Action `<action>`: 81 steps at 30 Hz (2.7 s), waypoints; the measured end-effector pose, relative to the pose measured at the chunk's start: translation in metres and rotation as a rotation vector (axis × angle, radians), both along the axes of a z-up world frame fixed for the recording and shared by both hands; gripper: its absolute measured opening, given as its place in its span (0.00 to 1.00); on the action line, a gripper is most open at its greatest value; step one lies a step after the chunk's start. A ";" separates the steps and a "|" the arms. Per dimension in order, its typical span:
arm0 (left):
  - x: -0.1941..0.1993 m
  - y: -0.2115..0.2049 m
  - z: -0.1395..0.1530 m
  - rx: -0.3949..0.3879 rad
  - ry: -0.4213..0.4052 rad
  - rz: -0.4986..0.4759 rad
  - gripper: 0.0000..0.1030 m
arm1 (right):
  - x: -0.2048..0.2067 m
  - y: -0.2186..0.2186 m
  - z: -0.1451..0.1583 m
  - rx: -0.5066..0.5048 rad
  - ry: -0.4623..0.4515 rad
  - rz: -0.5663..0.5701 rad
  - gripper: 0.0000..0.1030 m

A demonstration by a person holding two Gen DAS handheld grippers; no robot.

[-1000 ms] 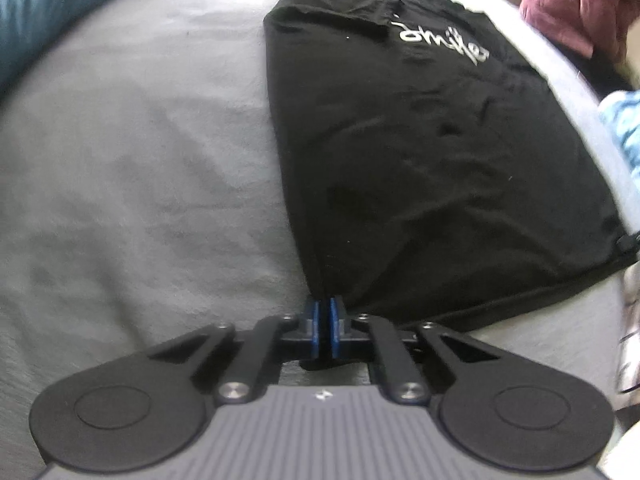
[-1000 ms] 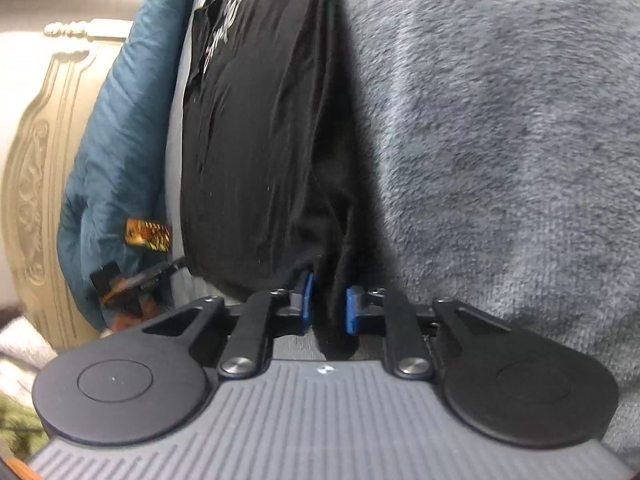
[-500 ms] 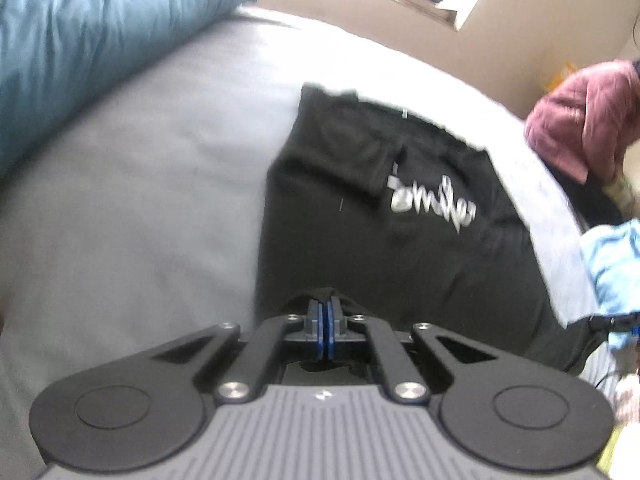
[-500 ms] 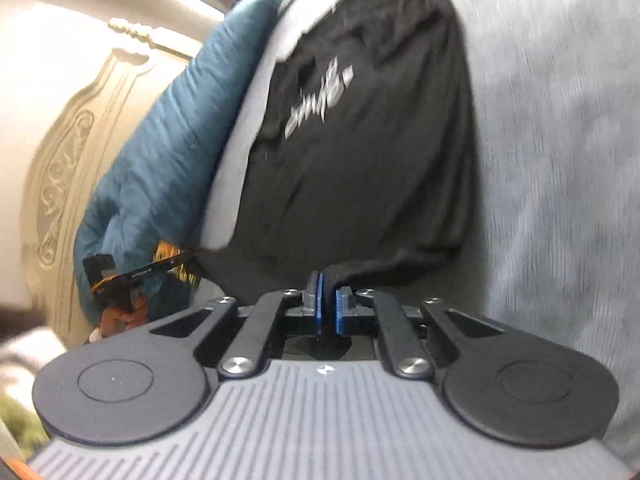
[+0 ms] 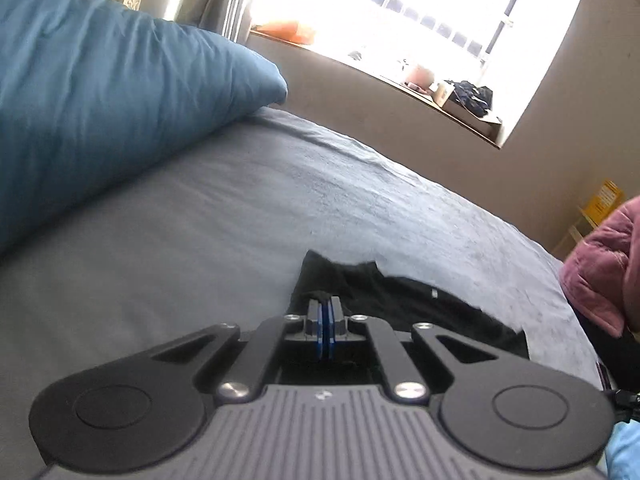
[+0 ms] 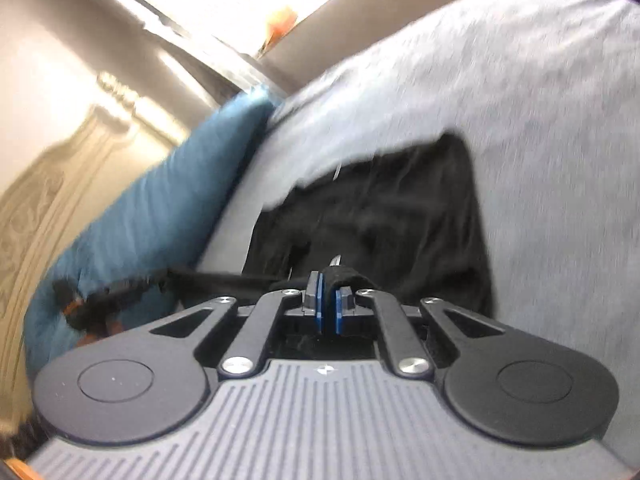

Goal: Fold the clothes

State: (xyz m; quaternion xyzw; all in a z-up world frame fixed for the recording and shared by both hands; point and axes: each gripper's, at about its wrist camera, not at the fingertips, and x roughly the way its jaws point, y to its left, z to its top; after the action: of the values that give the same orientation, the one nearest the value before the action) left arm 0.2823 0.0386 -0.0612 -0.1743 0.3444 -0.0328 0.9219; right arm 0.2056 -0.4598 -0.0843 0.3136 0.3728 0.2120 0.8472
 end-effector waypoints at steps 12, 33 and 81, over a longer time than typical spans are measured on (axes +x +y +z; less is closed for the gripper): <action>0.087 -0.007 -0.044 -0.091 -0.041 0.066 0.03 | 0.092 -0.034 -0.046 0.063 0.022 -0.144 0.04; 0.109 0.054 -0.083 -0.182 0.097 0.233 0.57 | 0.150 -0.092 -0.128 0.291 0.284 -0.359 0.59; -0.081 0.033 -0.081 -0.415 0.151 0.131 0.06 | 0.008 -0.023 -0.115 0.249 0.259 -0.107 0.03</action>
State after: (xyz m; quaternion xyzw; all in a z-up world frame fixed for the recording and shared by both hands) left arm 0.2016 0.0718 -0.1418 -0.3841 0.3863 -0.0296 0.8381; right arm 0.2137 -0.4832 -0.1990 0.4602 0.4323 0.1691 0.7568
